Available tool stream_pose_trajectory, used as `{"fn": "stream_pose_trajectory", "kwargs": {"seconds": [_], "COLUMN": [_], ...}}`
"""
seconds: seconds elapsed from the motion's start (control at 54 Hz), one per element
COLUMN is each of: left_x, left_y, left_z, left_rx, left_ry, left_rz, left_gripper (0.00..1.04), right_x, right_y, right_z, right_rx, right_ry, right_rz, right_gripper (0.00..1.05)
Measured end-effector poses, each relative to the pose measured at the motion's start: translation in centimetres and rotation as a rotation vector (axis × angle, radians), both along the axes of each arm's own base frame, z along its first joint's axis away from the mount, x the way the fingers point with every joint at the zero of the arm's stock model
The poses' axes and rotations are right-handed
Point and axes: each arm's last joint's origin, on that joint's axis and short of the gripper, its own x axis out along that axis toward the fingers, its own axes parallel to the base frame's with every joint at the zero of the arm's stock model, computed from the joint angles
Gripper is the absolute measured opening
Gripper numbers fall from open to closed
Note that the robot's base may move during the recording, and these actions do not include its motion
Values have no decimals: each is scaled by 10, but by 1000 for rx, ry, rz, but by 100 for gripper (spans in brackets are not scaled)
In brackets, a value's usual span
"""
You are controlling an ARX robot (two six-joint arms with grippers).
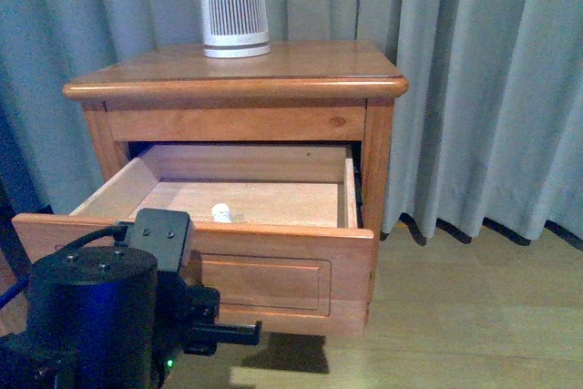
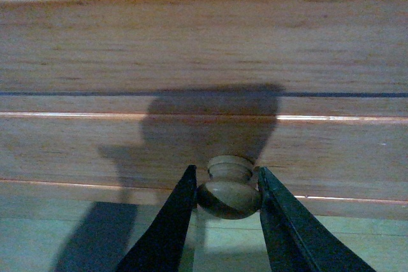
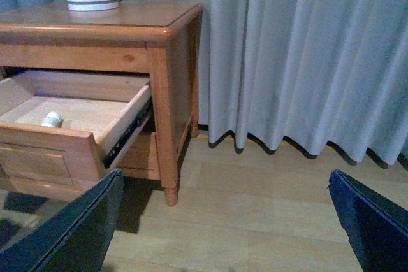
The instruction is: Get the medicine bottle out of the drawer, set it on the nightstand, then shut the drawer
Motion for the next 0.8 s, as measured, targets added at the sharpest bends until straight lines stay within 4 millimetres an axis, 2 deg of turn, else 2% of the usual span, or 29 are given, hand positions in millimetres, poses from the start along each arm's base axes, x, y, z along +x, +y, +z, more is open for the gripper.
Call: {"fn": "stream_pose_trajectory", "kwargs": {"seconds": [0.185, 0.278, 0.426, 0.5, 0.666, 0.722, 0.796], "left_x": [-14, -15, -20, -25, -45, -58, -76], "left_y": [9, 18, 23, 25, 37, 44, 52], "left_z": [3, 8, 39, 63, 124, 147, 167], "left_rx": [32, 38, 43, 40, 50, 53, 69], "left_ry": [28, 32, 16, -7, -91, -130, -163], "left_rz": [59, 92, 89, 67, 40, 35, 31], "left_gripper": [53, 66, 89, 99, 98, 98, 98], "right_x": [0, 0, 0, 0, 0, 0, 0], "right_y": [0, 0, 0, 0, 0, 0, 0], "right_z": [0, 0, 0, 0, 0, 0, 0], "right_rx": [0, 0, 0, 0, 0, 0, 0], "right_ry": [0, 0, 0, 0, 0, 0, 0], "right_rz": [0, 0, 0, 0, 0, 0, 0], "right_gripper": [98, 98, 98, 98, 98, 98, 98]}}
